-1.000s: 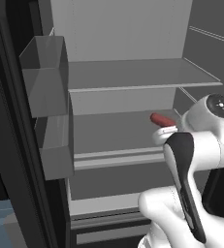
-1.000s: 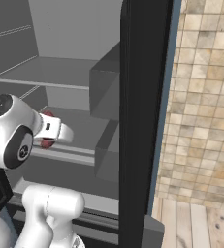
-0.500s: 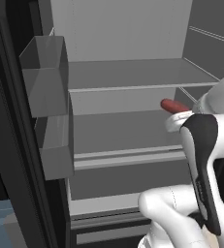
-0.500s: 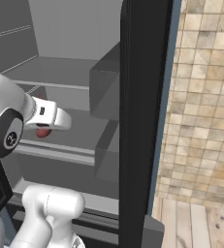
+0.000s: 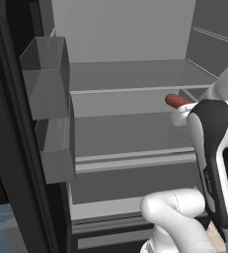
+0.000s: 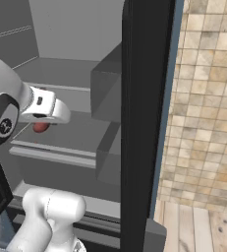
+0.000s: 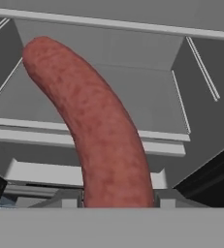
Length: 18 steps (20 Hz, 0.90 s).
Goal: Retrieve the sausage and cheese from the fridge and place them on the cutting board on the counter.
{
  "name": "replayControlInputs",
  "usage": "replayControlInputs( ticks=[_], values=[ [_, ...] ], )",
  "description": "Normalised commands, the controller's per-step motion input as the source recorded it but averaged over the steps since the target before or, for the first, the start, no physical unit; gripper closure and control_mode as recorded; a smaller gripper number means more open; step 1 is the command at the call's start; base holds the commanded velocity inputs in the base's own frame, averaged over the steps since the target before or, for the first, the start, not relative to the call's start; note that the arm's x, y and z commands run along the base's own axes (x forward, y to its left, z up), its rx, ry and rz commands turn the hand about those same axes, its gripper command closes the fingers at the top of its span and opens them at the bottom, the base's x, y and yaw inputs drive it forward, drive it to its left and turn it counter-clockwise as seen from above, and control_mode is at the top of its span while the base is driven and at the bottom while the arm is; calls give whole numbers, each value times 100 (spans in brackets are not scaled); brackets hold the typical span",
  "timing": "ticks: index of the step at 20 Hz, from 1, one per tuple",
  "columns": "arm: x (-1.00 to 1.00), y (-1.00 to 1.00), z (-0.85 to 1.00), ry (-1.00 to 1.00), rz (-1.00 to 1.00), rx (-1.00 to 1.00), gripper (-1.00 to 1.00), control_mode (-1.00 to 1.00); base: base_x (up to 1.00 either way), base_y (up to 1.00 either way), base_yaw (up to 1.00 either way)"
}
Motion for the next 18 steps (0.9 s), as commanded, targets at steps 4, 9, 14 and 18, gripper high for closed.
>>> replayControlInputs(
  ticks=[4, 9, 14, 18],
  values=[
    [-15, 0, -13, 0, 0, 0, 100, -100, 0, 0, 0],
    [-2, 0, -7, 0, 0, 0, 100, 100, -7, 0, 0],
    [0, 0, 0, 0, 0, 0, 100, 100, -70, 0, 3],
    [0, 0, 0, 0, 0, 0, 100, 100, -90, 5, 18]
  ],
)
